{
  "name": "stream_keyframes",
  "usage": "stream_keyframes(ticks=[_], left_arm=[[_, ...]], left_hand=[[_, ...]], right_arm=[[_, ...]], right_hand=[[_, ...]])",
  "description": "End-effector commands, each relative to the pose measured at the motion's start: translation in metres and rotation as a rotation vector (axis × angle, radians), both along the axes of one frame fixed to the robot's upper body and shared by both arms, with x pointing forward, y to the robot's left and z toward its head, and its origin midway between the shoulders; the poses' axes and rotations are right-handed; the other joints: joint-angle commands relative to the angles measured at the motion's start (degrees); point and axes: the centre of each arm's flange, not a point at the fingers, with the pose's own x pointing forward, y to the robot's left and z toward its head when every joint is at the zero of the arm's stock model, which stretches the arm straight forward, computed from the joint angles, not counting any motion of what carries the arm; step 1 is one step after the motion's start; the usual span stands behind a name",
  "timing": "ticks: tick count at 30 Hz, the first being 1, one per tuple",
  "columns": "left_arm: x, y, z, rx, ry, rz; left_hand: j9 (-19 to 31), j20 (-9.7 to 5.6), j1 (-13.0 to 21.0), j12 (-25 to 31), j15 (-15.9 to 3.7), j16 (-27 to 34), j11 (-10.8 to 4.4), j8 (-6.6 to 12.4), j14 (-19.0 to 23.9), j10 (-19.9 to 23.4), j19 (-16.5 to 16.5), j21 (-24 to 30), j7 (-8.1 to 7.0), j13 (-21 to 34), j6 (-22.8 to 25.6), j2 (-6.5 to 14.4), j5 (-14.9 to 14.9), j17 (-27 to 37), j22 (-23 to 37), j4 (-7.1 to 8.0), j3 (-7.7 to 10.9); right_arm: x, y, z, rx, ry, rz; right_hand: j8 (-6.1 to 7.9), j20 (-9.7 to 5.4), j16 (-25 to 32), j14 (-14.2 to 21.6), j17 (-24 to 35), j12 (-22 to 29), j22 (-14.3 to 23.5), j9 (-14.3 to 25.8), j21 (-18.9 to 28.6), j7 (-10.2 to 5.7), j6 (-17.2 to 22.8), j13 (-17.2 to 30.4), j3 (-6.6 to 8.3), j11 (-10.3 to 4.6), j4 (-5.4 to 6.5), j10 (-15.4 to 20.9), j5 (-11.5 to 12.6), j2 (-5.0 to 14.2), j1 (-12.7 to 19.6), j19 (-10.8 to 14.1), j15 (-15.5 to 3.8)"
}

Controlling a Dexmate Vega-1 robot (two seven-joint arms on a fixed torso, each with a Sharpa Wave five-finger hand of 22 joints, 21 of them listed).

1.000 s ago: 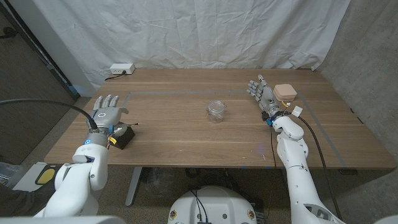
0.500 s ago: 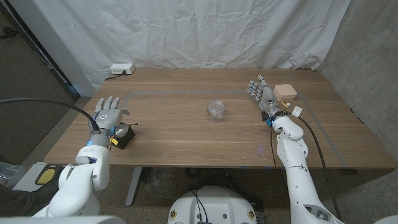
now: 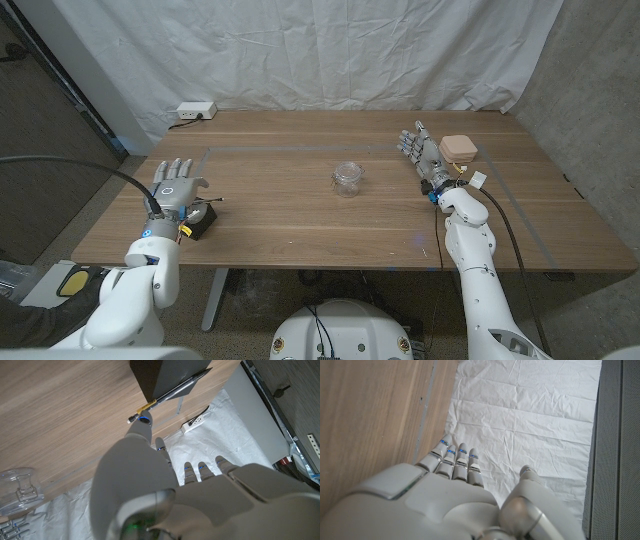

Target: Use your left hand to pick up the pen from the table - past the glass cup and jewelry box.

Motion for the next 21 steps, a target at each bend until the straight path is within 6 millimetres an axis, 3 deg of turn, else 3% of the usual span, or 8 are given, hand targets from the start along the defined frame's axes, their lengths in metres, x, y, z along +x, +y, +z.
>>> stream_keyframes(ticks=[1, 21], left_arm=[[0.007, 0.001, -0.004, -0.02, -0.004, -0.001], [0.022, -0.002, -0.005, -0.023, 0.006, -0.017]], left_hand=[[0.09, -0.31, 0.48, 0.41, -0.11, 0.4, -0.04, 0.1, -1.53, 0.01, -4.84, 0.4, 0.1, 0.18, 0.47, -0.25, 0.37, 0.13, 0.2, -0.14, -0.19], [0.19, -0.24, 0.5, 0.49, -0.16, 0.47, -0.27, 0.01, -1.37, 0.11, -3.92, 0.65, -0.01, 0.19, 1.0, -0.25, 0.61, 0.14, 0.2, 0.0, -0.63]], right_arm=[[0.001, 0.001, 0.001, 0.002, -0.003, 0.004], [0.006, 0.002, 0.002, -0.001, 0.007, 0.003]], right_hand=[[-0.17, 0.24, -0.05, 0.43, 0.12, -0.18, 0.13, 0.18, -0.4, 0.03, 0.58, 0.15, -0.24, 0.22, -0.04, 0.2, -0.3, 0.46, 0.01, 0.42, 0.35], [-0.17, 0.28, -0.04, 0.54, 0.13, -0.18, 0.14, 0.18, -0.77, 0.0, 0.59, 0.16, -0.35, 0.31, -0.1, 0.23, -0.32, 0.54, -0.01, 0.51, 0.31]])
